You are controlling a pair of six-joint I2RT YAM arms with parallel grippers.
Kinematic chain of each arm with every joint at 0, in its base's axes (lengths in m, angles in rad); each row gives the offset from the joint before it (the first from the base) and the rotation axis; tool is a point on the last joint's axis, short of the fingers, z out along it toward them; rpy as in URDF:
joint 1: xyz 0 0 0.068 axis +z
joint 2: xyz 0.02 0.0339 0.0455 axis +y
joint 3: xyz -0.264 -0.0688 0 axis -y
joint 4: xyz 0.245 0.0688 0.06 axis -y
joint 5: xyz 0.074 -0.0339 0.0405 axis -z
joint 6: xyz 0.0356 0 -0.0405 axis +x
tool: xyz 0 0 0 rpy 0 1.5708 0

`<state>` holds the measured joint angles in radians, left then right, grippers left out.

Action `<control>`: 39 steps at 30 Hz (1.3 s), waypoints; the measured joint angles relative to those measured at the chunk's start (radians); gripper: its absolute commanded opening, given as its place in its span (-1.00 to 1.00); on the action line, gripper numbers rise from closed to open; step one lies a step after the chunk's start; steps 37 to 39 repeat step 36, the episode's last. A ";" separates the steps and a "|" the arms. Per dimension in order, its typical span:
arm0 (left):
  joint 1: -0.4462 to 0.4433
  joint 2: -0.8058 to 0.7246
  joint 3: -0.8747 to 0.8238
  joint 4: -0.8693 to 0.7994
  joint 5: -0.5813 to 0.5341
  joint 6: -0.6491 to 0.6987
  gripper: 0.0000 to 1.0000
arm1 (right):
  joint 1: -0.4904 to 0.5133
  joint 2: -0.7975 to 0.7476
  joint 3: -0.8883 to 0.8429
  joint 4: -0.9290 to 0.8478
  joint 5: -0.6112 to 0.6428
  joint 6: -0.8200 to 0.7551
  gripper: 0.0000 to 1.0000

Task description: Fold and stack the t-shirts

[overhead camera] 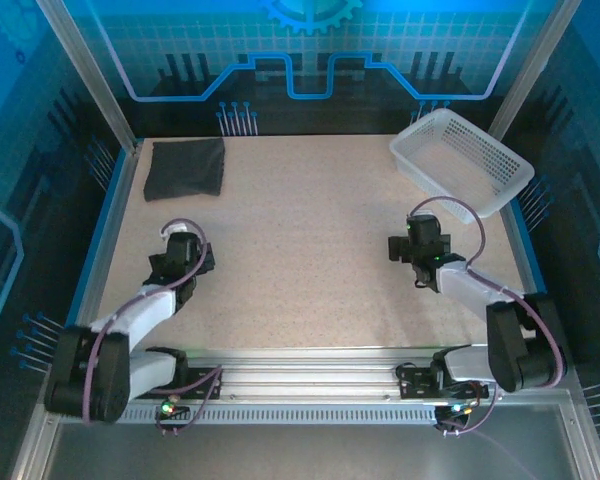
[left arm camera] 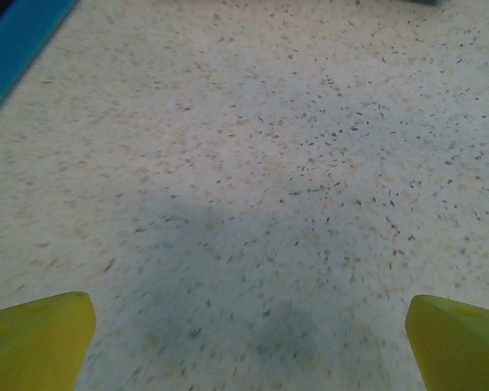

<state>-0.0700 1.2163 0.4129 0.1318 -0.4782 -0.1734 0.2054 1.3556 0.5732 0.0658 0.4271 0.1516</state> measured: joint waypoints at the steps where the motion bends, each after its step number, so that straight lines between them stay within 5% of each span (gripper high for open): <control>1: 0.015 0.040 0.008 0.034 0.023 0.000 0.98 | -0.006 0.020 -0.002 0.037 -0.013 -0.013 1.00; 10: 0.081 0.254 0.064 0.406 0.170 0.040 0.98 | -0.134 0.126 -0.053 0.427 -0.204 -0.105 1.00; 15: 0.053 0.351 -0.171 0.887 0.201 0.095 0.98 | -0.150 0.116 -0.259 0.700 -0.258 -0.107 1.00; 39: 0.053 0.338 -0.043 0.808 0.224 0.124 0.98 | -0.140 0.144 -0.150 0.694 -0.290 -0.134 0.99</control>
